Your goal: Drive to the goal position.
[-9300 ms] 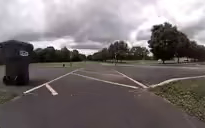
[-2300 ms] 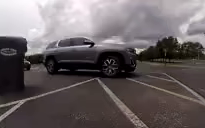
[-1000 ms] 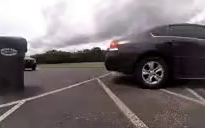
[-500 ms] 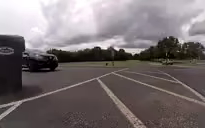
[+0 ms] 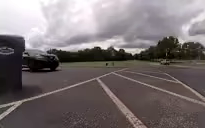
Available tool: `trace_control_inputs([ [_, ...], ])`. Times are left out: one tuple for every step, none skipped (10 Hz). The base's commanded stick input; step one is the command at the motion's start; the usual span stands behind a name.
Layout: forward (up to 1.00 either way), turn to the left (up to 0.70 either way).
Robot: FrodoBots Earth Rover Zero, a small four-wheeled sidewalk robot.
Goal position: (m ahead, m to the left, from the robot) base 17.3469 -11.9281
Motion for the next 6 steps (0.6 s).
trace_control_inputs([
  [0.45, 0.0],
  [0.4, 0.0],
  [0.0, 0.0],
  [0.0, 0.0],
  [0.0, 0.0],
  [0.0, 0.0],
])
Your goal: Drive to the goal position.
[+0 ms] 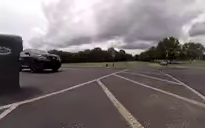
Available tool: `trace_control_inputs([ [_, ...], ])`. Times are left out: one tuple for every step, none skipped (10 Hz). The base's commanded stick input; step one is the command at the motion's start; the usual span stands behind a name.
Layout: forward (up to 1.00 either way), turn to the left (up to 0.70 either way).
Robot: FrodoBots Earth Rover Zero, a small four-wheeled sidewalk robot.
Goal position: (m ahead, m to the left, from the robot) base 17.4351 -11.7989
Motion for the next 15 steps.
trace_control_inputs([
  [0.0, 0.0],
  [0.0, 0.0],
  [0.0, 0.0],
  [0.0, 0.0],
  [0.0, 0.0],
  [0.26, 0.0],
  [0.45, 0.0],
  [0.45, 0.0],
  [0.45, 0.0],
  [0.45, 0.0],
  [0.45, 0.0],
  [0.45, 0.0],
  [0.45, 0.0],
  [0.45, -0.13],
  [0.26, -0.34],
])
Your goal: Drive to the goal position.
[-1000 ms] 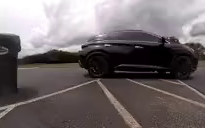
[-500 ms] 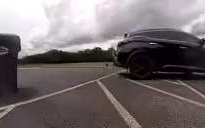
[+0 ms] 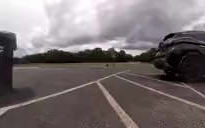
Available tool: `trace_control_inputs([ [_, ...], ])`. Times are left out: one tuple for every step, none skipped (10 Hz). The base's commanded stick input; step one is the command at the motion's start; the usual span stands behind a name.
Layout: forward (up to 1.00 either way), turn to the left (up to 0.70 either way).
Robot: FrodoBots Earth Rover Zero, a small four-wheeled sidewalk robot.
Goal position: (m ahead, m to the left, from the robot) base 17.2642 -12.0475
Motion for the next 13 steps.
trace_control_inputs([
  [0.0, -0.45],
  [0.0, -0.45],
  [0.0, -0.45],
  [0.0, -0.45],
  [0.04, -0.5],
  [0.35, -0.7],
  [0.43, -0.37],
  [0.45, -0.27],
  [0.45, -0.27],
  [0.45, -0.27],
  [0.45, -0.27],
  [0.45, -0.27],
  [0.45, -0.27],
])
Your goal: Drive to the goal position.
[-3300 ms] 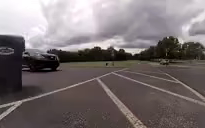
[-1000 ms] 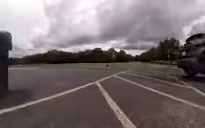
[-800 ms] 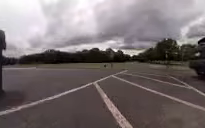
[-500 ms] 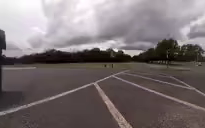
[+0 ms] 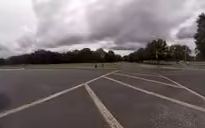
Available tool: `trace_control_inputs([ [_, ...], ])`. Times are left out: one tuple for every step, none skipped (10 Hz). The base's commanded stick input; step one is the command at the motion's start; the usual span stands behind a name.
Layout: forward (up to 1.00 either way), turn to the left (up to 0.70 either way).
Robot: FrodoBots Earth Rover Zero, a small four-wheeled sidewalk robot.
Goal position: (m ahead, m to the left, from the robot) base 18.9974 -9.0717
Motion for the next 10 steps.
trace_control_inputs([
  [0.45, -0.27],
  [0.45, -0.27],
  [0.54, -0.22],
  [0.7, -0.14],
  [0.7, -0.14],
  [0.7, -0.14],
  [0.7, -0.14],
  [0.7, -0.14],
  [0.7, -0.14],
  [0.7, -0.14],
])
